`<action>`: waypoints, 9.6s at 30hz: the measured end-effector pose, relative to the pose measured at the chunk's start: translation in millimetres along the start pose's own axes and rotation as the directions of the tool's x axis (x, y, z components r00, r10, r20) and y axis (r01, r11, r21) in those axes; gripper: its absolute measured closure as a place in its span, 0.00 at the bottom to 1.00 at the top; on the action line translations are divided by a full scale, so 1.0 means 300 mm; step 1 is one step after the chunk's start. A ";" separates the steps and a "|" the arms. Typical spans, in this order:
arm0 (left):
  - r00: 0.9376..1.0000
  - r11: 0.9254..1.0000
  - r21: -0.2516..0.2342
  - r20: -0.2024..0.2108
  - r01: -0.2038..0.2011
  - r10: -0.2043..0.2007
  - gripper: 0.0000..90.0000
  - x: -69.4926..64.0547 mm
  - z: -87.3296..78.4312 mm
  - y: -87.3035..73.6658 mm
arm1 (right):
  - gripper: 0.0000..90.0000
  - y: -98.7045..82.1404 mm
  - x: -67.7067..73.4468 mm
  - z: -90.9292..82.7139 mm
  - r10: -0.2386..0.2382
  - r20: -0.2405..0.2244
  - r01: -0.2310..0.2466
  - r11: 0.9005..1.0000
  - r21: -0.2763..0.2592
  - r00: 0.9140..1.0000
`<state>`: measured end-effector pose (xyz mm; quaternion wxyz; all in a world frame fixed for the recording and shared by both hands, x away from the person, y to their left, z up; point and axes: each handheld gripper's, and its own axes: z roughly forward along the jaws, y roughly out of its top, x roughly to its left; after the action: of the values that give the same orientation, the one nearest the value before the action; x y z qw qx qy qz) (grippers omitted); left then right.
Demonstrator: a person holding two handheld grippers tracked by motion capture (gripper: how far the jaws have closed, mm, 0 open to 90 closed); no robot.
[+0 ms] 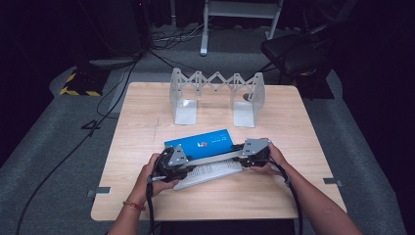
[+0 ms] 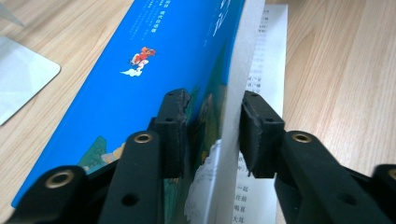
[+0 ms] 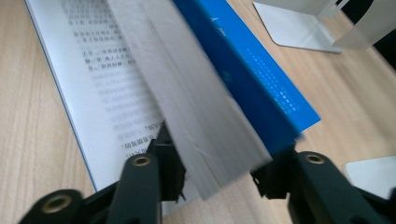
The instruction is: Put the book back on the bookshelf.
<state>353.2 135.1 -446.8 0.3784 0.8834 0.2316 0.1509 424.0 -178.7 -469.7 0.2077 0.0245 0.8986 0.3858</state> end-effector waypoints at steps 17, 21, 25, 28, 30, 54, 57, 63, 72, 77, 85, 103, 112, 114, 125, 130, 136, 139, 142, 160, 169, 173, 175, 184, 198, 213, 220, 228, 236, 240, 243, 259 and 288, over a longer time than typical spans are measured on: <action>0.990 0.998 0.055 -0.139 -0.007 0.015 0.47 -0.063 0.008 0.034 | 0.73 0.049 0.058 -0.055 -0.025 0.020 0.024 0.999 0.029 0.999; 0.992 0.993 0.048 -0.066 -0.108 0.111 0.62 -0.064 -0.005 0.029 | 0.74 0.057 0.077 -0.079 -0.043 0.018 0.043 0.999 0.026 0.999; 0.994 0.994 0.012 -0.004 -0.108 0.108 0.69 -0.026 -0.024 0.021 | 0.75 0.067 0.082 -0.102 -0.038 0.009 0.038 0.999 -0.013 0.999; 0.996 0.996 0.005 0.019 -0.089 0.089 0.69 -0.010 -0.026 0.015 | 0.76 0.071 0.080 -0.106 -0.026 -0.004 0.026 0.999 -0.031 1.000; 0.999 1.000 0.001 0.030 -0.031 0.031 0.63 0.000 -0.022 0.011 | 0.76 0.068 0.073 -0.105 -0.022 -0.019 0.021 0.998 -0.051 1.000; 0.994 0.996 0.082 -0.103 -0.026 0.035 0.69 -0.136 0.108 0.103 | 0.71 0.098 0.071 -0.089 0.001 -0.090 -0.005 0.999 -0.038 0.996; 0.996 0.998 0.061 -0.082 -0.020 0.025 0.71 -0.128 0.107 0.090 | 0.65 0.072 0.045 -0.077 0.037 -0.137 -0.051 0.994 -0.100 0.990; 0.999 0.999 0.038 -0.046 0.001 0.000 0.71 -0.104 0.096 0.079 | 0.67 0.029 0.028 -0.045 0.042 -0.130 -0.055 0.993 -0.101 0.991; 0.997 0.999 0.031 -0.069 0.023 -0.021 0.49 -0.087 0.082 0.102 | 0.76 0.063 0.061 -0.103 0.000 -0.094 -0.008 0.997 -0.083 0.996; 0.996 0.998 0.063 -0.086 -0.005 0.011 0.44 -0.082 0.098 0.106 | 0.78 0.051 0.060 -0.141 0.004 -0.088 -0.010 0.998 -0.068 0.996; 1.000 0.998 0.061 -0.027 -0.009 0.010 0.48 -0.095 0.145 0.145 | 0.78 0.026 0.052 -0.203 -0.001 -0.079 -0.002 0.999 -0.036 0.997; 0.994 0.993 0.094 -0.078 -0.075 0.082 0.66 -0.208 0.226 0.226 | 0.77 0.045 0.036 -0.251 -0.021 -0.095 0.026 0.998 0.054 0.995; 0.993 0.993 0.073 -0.069 -0.091 0.096 0.74 -0.210 0.236 0.209 | 0.51 0.009 0.015 -0.254 0.060 -0.083 -0.055 0.997 0.057 0.995; 0.994 0.995 0.053 -0.064 -0.088 0.091 0.74 -0.203 0.226 0.207 | 0.46 -0.029 -0.011 -0.266 0.121 -0.074 -0.119 0.992 0.038 0.990; 0.998 0.998 -0.045 -0.042 -0.045 0.043 0.77 -0.158 0.176 0.194 | 0.42 -0.228 -0.110 -0.222 0.297 0.024 -0.298 0.952 0.074 0.954; 0.999 0.996 -0.079 -0.037 -0.028 0.026 0.77 -0.143 0.155 0.187 | 0.41 -0.267 -0.100 -0.123 0.340 -0.008 -0.338 0.936 0.100 0.940; 1.000 0.992 -0.126 -0.011 0.026 -0.027 0.77 -0.123 0.138 0.179 | 0.56 -0.234 -0.088 -0.144 0.365 -0.017 -0.366 0.928 -0.067 0.931; 0.998 0.988 -0.143 0.035 0.063 -0.058 0.75 -0.097 0.114 0.176 | 0.56 -0.204 -0.095 -0.167 0.390 -0.008 -0.388 0.914 -0.120 0.921; 0.995 0.984 -0.151 0.046 0.091 -0.085 0.74 -0.080 0.071 0.167 | 0.58 -0.131 -0.100 -0.195 0.396 0.001 -0.388 0.902 -0.191 0.918; 0.990 0.957 -0.259 -0.016 0.132 -0.141 0.61 -0.069 -0.038 0.071 | 0.57 0.141 -0.081 -0.177 0.318 0.021 -0.297 0.905 -0.305 0.948; 0.984 0.965 -0.211 -0.054 0.152 -0.167 0.61 -0.054 -0.051 0.022 | 0.54 0.202 -0.082 -0.161 0.318 0.001 -0.300 0.895 -0.330 0.948; 0.984 0.961 -0.229 -0.047 0.154 -0.169 0.67 -0.048 -0.050 0.020 | 0.54 0.201 -0.086 -0.149 0.329 -0.015 -0.317 0.893 -0.319 0.944; 0.985 0.956 -0.251 -0.034 0.153 -0.167 0.70 -0.042 -0.041 0.026 | 0.54 0.201 -0.085 -0.152 0.317 0.004 -0.301 0.902 -0.310 0.948; 0.987 0.946 -0.282 0.051 0.161 -0.153 0.70 -0.045 0.044 0.099 | 0.56 0.134 -0.119 -0.208 0.349 0.080 -0.312 0.903 -0.294 0.934; 0.979 0.936 -0.314 0.176 0.157 -0.105 0.68 -0.076 0.170 0.224 | 0.56 0.055 -0.162 -0.378 0.374 0.137 -0.315 0.892 -0.326 0.917; 0.983 0.940 -0.304 0.146 0.154 -0.114 0.67 -0.056 0.124 0.188 | 0.48 0.081 -0.099 -0.362 0.377 0.014 -0.346 0.863 -0.369 0.926; 0.995 0.972 -0.223 0.079 0.077 -0.061 0.58 -0.097 0.070 0.180 | 0.44 0.110 -0.051 -0.337 0.332 -0.036 -0.324 0.884 -0.338 0.943; 0.995 0.983 -0.183 0.102 0.032 -0.013 0.39 -0.159 0.047 0.152 | 0.43 0.148 0.003 -0.310 0.272 -0.051 -0.274 0.909 -0.312 0.961; 0.997 0.979 -0.199 0.056 0.054 -0.044 0.19 -0.227 0.080 0.157 | 0.41 0.176 0.024 -0.283 0.272 -0.051 -0.274 0.908 -0.318 0.961; 0.996 0.974 -0.213 -0.011 0.079 -0.083 0.17 -0.235 0.107 0.160 | 0.40 0.194 0.028 -0.270 0.269 -0.039 -0.267 0.910 -0.316 0.962; 0.991 0.968 -0.228 -0.060 0.103 -0.119 0.17 -0.232 0.130 0.163 | 0.39 0.206 0.031 -0.253 0.273 -0.038 -0.270 0.907 -0.324 0.961; 0.965 0.933 -0.331 -0.165 0.141 -0.204 0.48 -0.211 0.117 0.148 | 0.38 0.204 0.039 -0.197 0.304 -0.007 -0.290 0.902 -0.319 0.953; 0.971 0.936 -0.313 -0.118 0.163 -0.209 0.64 -0.092 0.061 0.093 | 0.33 -0.408 0.021 -0.326 0.452 0.056 -0.455 0.882 0.120 0.890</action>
<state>346.2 92.8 -440.8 0.5026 0.7756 0.3165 0.2137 394.0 -330.0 -497.7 0.1217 0.2523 0.8883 0.3640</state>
